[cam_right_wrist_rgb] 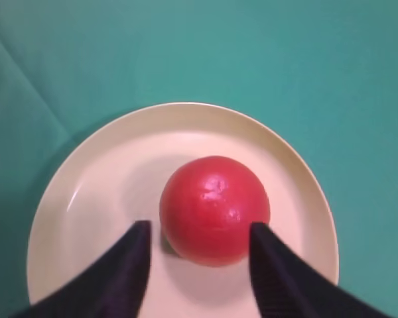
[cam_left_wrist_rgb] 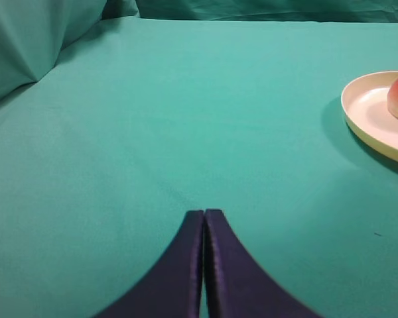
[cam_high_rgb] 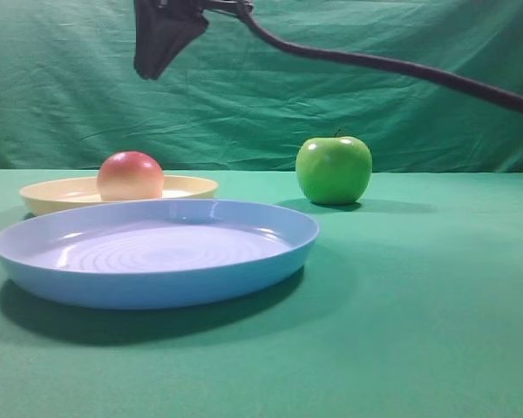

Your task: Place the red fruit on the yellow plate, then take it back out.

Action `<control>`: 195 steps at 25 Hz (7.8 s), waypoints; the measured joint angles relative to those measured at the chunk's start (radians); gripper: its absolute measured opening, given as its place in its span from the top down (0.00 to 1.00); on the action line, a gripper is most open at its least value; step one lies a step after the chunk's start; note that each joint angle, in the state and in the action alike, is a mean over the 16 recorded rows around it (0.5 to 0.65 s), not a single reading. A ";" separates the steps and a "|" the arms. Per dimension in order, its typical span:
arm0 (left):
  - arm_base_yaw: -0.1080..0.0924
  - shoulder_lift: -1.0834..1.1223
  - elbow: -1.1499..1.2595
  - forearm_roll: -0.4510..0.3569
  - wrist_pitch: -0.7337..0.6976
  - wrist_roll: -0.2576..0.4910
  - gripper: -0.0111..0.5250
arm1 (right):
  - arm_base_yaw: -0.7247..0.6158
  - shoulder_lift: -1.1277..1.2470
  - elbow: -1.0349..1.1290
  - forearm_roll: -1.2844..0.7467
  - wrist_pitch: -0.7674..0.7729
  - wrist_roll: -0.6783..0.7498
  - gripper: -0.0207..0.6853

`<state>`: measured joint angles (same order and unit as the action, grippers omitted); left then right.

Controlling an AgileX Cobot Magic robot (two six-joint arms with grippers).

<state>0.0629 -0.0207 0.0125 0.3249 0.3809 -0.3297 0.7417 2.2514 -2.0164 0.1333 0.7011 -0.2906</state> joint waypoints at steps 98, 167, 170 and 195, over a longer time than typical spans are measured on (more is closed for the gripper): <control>0.000 0.000 0.000 0.000 0.000 0.000 0.98 | -0.348 -0.821 1.247 -0.195 -0.141 0.331 0.68; 0.000 0.000 0.000 0.000 0.000 0.000 0.98 | -0.400 -1.972 1.215 -0.170 0.265 0.285 0.97; 0.000 0.000 0.000 0.000 0.000 0.000 0.98 | -0.455 -2.003 1.276 -0.180 0.174 0.286 0.97; 0.000 0.000 0.000 0.000 0.000 0.001 0.98 | -0.748 -2.262 1.993 -0.133 -0.391 0.289 0.97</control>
<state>0.0629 -0.0207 0.0125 0.3249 0.3809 -0.3285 -0.0068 -0.0104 -0.0229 -0.0002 0.3100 -0.0017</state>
